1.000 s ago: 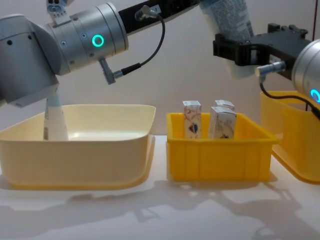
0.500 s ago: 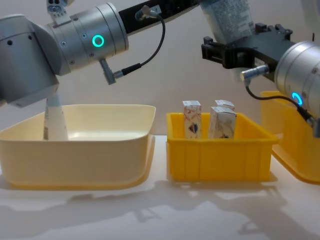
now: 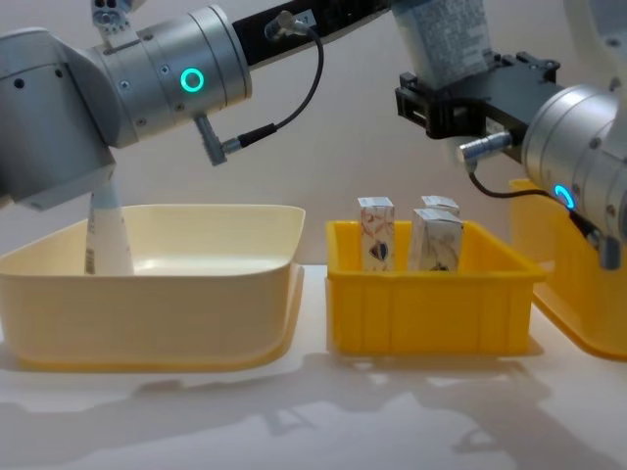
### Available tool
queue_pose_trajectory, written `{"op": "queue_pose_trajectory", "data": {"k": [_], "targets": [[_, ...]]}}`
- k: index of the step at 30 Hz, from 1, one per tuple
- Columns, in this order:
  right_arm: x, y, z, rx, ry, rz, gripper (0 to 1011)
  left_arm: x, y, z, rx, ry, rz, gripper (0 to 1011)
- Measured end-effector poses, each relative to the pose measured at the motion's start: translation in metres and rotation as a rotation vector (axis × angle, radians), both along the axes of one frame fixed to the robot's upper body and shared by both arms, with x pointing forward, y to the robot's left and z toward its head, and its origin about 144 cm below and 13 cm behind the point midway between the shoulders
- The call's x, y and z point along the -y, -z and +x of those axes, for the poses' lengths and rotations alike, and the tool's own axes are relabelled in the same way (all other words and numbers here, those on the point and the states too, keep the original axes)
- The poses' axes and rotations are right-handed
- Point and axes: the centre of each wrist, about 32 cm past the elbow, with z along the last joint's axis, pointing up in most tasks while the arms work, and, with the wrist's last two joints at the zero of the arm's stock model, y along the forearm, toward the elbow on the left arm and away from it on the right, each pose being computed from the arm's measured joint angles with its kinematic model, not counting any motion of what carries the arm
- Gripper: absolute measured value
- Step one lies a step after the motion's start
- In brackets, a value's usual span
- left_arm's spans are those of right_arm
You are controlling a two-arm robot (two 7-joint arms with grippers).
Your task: Bimanual collaborative sorting of washing and personal care products
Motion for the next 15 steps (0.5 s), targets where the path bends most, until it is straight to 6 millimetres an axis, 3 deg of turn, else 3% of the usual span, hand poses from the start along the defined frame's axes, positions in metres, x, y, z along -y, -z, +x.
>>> {"op": "queue_pose_trajectory", "data": {"k": [5, 15], "targets": [[-0.0007, 0.0003, 0.0007, 0.001, 0.002, -0.003, 680, 0.0, 0.0, 0.0, 0.0, 0.0, 0.0, 214], [-0.0017, 0.0004, 0.0015, 0.002, 0.002, -0.006, 619, 0.0, 0.0, 0.0, 0.0, 0.0, 0.0, 494]]}}
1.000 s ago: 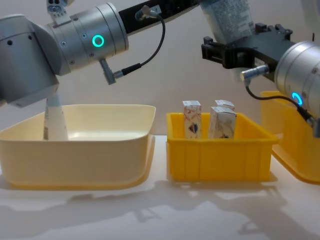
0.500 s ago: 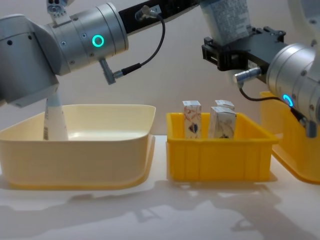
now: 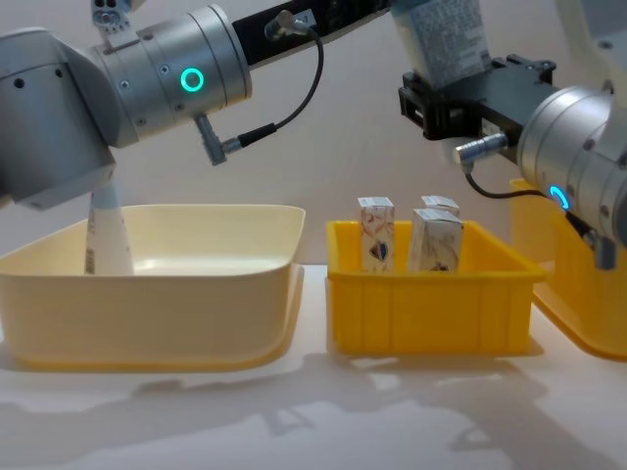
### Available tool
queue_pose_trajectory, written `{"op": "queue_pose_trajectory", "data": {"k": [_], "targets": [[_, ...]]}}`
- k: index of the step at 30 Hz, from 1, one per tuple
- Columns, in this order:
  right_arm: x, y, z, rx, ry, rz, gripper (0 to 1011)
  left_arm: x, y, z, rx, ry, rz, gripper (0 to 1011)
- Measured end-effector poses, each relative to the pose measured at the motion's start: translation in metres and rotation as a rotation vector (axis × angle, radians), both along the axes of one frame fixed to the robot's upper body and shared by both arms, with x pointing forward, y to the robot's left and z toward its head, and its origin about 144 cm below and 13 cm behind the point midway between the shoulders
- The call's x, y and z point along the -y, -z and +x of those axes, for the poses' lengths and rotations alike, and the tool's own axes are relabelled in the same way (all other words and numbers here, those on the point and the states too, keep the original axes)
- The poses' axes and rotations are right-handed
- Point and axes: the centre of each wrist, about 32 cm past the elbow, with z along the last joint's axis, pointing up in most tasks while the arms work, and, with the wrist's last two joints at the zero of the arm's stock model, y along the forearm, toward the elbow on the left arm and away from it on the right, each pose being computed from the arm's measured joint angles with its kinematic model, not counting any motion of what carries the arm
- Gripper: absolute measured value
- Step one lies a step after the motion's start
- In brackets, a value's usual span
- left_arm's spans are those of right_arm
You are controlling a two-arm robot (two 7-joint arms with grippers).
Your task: Bimanual collaborative sorting of washing and personal care products
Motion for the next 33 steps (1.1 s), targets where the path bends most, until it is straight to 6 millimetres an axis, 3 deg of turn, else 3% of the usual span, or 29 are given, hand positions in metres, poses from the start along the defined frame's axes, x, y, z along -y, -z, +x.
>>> {"op": "queue_pose_trajectory", "data": {"k": [16, 33], "targets": [[0.013, 0.001, 0.002, -0.002, 0.054, 0.01, 532, 0.0, 0.0, 0.0, 0.0, 0.0, 0.0, 982], [0.063, -0.002, 0.023, 0.037, 0.264, 0.069, 475, 0.0, 0.0, 0.0, 0.0, 0.0, 0.0, 1003]]}}
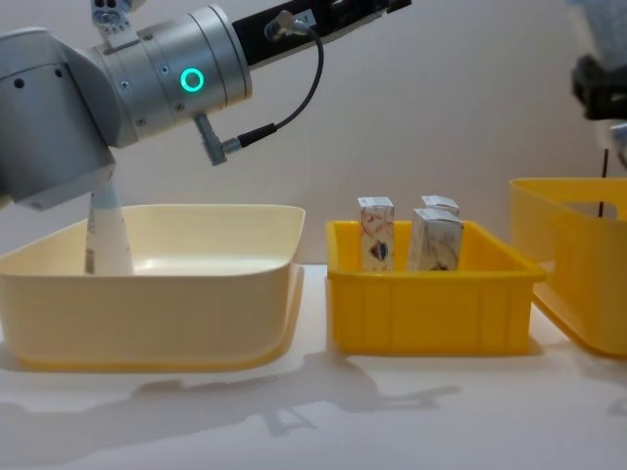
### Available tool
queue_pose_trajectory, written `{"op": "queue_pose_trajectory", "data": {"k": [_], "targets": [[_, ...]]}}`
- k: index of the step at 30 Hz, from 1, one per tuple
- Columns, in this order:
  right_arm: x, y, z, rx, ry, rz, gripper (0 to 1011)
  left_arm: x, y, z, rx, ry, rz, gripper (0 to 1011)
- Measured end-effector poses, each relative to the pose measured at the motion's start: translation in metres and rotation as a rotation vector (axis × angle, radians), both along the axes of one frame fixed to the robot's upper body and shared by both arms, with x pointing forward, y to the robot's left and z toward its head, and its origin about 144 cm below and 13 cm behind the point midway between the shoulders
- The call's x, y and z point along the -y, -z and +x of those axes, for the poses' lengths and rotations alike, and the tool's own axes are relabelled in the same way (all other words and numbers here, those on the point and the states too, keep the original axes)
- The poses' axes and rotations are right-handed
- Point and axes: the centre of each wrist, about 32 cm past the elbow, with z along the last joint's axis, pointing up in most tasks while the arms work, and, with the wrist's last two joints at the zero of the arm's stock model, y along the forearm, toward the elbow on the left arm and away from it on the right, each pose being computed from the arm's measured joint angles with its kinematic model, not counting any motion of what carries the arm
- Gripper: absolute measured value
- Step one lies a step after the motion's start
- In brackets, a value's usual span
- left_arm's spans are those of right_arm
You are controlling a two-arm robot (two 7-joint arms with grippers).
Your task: Bimanual collaborative sorting of washing and personal care products
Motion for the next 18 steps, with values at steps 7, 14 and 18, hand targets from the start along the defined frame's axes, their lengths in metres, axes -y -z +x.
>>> {"op": "queue_pose_trajectory", "data": {"k": [7, 14, 18], "targets": [[0.019, -0.002, 0.012, 0.003, 0.102, 0.025, 475, 0.0, 0.0, 0.0, 0.0, 0.0, 0.0, 1002], [0.034, -0.003, 0.021, -0.036, 0.188, 0.049, 475, 0.0, 0.0, 0.0, 0.0, 0.0, 0.0, 1003], [0.039, -0.003, 0.023, -0.068, 0.213, 0.061, 475, 0.0, 0.0, 0.0, 0.0, 0.0, 0.0, 1003]]}}
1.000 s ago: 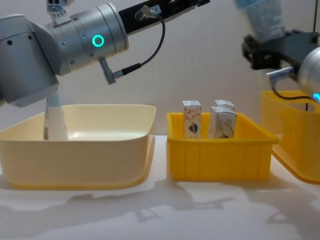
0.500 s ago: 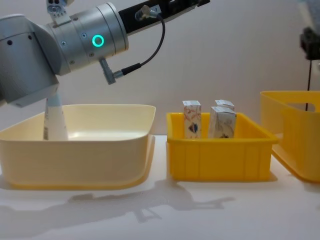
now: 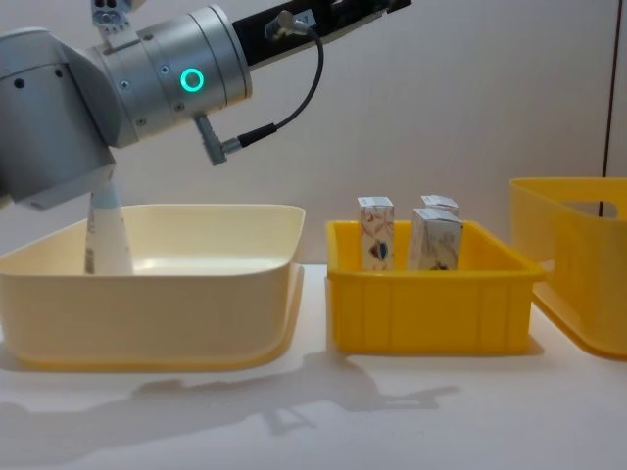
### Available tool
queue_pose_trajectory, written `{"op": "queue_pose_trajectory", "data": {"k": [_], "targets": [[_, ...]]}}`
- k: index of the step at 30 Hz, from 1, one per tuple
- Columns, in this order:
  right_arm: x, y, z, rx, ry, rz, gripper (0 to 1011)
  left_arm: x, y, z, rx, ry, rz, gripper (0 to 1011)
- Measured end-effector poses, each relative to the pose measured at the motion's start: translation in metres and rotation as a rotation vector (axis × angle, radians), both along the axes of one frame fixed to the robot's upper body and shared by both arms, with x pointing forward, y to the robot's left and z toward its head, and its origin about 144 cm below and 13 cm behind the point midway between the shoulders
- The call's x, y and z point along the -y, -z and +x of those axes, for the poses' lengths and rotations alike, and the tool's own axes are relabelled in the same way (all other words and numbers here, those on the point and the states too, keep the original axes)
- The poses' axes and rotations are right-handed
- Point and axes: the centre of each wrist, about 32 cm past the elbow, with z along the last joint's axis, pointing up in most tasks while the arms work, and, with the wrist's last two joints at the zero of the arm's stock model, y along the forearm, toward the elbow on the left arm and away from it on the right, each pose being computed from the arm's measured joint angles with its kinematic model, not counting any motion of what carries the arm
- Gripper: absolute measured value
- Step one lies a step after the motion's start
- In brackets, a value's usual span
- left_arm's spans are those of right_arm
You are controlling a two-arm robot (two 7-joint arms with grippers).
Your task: Bimanual collaborative sorting of washing and personal care products
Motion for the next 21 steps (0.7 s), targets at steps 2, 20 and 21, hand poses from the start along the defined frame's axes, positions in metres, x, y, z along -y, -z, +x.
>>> {"op": "queue_pose_trajectory", "data": {"k": [2, 20, 21], "targets": [[0.001, 0.0001, 0.0003, -0.015, 0.007, 0.007, 475, 0.0, 0.0, 0.0, 0.0, 0.0, 0.0, 1003], [0.0, 0.0012, -0.0002, -0.121, 0.027, 0.073, 516, 0.0, 0.0, 0.0, 0.0, 0.0, 0.0, 1003], [-0.0001, 0.0012, -0.0003, -0.123, 0.027, 0.074, 540, 0.0, 0.0, 0.0, 0.0, 0.0, 0.0, 1003]]}}
